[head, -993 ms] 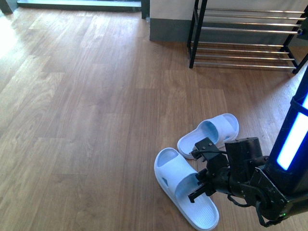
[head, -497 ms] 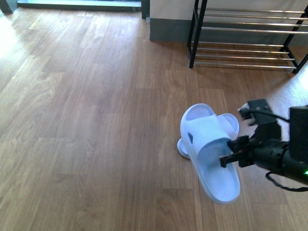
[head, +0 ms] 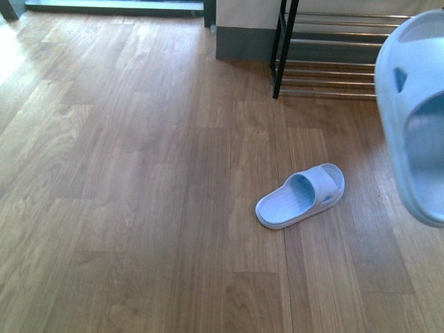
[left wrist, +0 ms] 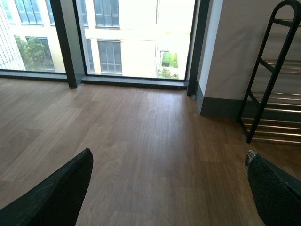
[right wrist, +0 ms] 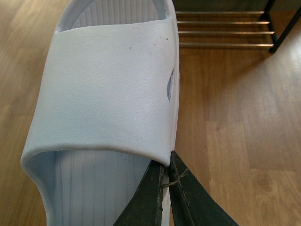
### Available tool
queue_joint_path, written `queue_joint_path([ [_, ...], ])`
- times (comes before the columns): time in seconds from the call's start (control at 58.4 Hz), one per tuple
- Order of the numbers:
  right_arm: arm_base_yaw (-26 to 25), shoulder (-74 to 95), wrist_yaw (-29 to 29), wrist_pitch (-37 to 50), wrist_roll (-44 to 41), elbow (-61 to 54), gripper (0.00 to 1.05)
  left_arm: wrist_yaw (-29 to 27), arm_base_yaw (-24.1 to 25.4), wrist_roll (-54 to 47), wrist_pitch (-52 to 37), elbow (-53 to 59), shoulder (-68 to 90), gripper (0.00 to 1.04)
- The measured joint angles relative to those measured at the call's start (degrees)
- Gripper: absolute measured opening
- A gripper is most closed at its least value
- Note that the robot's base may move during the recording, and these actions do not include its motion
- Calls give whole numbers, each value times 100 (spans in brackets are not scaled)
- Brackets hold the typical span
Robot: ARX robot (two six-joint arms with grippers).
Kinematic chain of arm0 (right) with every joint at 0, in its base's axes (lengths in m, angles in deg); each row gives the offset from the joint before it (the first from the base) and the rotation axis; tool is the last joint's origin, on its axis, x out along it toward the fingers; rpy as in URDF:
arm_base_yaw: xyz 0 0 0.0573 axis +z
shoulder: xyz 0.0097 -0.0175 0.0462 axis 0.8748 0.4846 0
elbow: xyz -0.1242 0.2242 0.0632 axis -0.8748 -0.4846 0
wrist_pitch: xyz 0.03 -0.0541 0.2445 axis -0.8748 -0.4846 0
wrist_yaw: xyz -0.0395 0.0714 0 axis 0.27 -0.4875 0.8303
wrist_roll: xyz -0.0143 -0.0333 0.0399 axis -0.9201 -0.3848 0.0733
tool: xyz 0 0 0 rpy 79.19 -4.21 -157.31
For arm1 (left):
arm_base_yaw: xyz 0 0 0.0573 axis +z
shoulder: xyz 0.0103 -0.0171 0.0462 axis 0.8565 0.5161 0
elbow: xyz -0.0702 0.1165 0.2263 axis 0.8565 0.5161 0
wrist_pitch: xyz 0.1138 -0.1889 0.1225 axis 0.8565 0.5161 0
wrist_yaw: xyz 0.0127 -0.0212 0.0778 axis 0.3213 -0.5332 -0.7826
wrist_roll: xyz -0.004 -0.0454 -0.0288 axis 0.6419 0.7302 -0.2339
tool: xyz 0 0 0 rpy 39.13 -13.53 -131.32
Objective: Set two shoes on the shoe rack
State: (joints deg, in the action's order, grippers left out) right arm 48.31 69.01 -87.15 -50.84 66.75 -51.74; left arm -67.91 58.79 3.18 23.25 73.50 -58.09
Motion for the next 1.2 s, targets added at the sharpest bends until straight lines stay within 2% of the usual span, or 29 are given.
queue_joint_path([
  [0.274,-553,-1220,483,-527,72,-326,1,0,0,0,0,2,0,95],
  [1.199,-573,-1491,470,-570,107,-387,1,-2,2,-2,0,0,0,95],
])
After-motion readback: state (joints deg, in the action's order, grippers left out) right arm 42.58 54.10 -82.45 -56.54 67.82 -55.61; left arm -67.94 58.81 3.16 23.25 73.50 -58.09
